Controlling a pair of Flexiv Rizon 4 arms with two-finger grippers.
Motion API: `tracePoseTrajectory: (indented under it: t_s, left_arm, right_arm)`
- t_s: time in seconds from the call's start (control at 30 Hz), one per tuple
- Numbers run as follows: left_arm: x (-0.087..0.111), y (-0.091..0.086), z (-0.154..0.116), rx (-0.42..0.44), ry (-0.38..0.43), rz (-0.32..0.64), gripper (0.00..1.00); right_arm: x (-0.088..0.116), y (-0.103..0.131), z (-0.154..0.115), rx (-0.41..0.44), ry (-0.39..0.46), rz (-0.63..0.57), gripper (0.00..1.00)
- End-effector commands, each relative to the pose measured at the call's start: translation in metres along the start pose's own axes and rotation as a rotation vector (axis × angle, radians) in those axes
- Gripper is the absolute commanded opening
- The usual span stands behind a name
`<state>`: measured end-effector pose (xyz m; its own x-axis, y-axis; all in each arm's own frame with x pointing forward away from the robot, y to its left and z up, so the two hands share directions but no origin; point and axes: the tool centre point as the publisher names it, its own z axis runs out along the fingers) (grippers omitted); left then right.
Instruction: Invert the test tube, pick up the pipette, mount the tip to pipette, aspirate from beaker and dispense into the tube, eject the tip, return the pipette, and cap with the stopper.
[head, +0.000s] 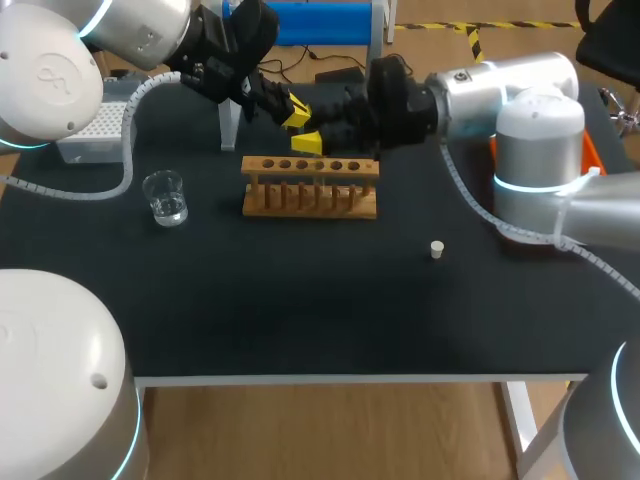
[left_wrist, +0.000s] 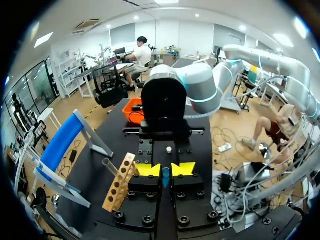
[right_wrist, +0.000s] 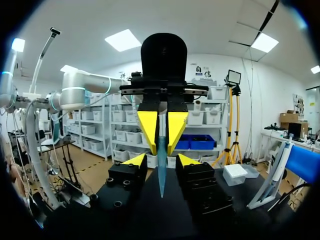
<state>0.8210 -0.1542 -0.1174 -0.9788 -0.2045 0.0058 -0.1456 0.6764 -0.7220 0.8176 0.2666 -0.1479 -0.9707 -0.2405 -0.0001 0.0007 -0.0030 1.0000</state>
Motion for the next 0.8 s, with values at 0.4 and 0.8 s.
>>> tracePoseTrajectory:
  t_s: [0.4, 0.8]
  left_arm:
    - [-0.0001, -0.0004, -0.0012, -0.005, 0.002, -0.001, 0.00]
    - [-0.0001, -0.0004, -0.0012, -0.005, 0.002, -0.001, 1.00]
  right_arm:
    - [0.0015, -0.0006, 0.0018, 0.001, -0.001, 0.005, 0.00]
    - [0.0031, -0.0034, -0.0040, -0.006, -0.013, 0.010, 0.00]
